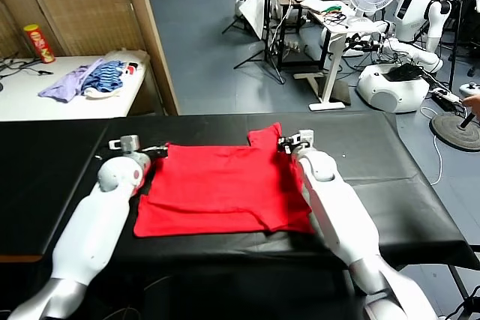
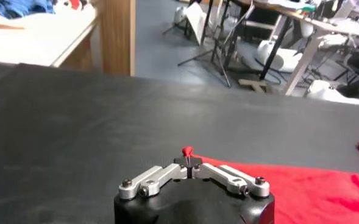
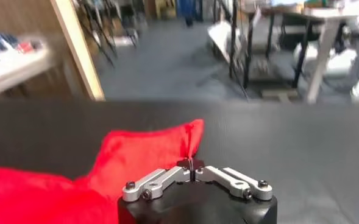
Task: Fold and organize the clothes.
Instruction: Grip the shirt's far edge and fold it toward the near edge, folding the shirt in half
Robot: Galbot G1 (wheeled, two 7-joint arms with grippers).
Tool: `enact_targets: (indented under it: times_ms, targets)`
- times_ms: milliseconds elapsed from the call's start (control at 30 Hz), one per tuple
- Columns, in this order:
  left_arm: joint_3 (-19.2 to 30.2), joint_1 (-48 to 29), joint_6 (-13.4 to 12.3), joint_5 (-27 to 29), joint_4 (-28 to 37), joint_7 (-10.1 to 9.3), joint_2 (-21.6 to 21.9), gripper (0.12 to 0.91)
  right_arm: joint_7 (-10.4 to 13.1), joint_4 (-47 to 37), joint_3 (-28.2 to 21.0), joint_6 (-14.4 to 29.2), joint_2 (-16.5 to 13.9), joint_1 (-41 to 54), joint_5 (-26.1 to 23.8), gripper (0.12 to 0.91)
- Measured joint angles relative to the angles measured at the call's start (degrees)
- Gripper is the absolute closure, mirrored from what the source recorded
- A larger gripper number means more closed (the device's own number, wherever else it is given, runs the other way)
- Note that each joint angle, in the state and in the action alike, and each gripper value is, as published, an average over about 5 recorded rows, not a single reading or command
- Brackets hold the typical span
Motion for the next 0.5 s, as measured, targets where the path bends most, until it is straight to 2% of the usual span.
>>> enact_targets:
  times_ms: [233,333,500]
  targets:
    - [-4.15,9.23,0.66,-1.27,-13.20,-0.68,4.44,0.904,1.49,12.65,1.81,-3.45,-6.04,-7.78,4.58,0.903]
    - [-6.43,14.13,1.42,-1.14,-18.37,-1.16,6.26,0.904,2.51,16.31,2.50,-5.52,-7.86,-10.39,6.59,0.903]
    - [-10.26,21.56,2.58,1.01,-24.57,-1.12,7.98,0.904,2.59,21.49,2.87,-8.64,-10.42,-14.72,7.13,0.903]
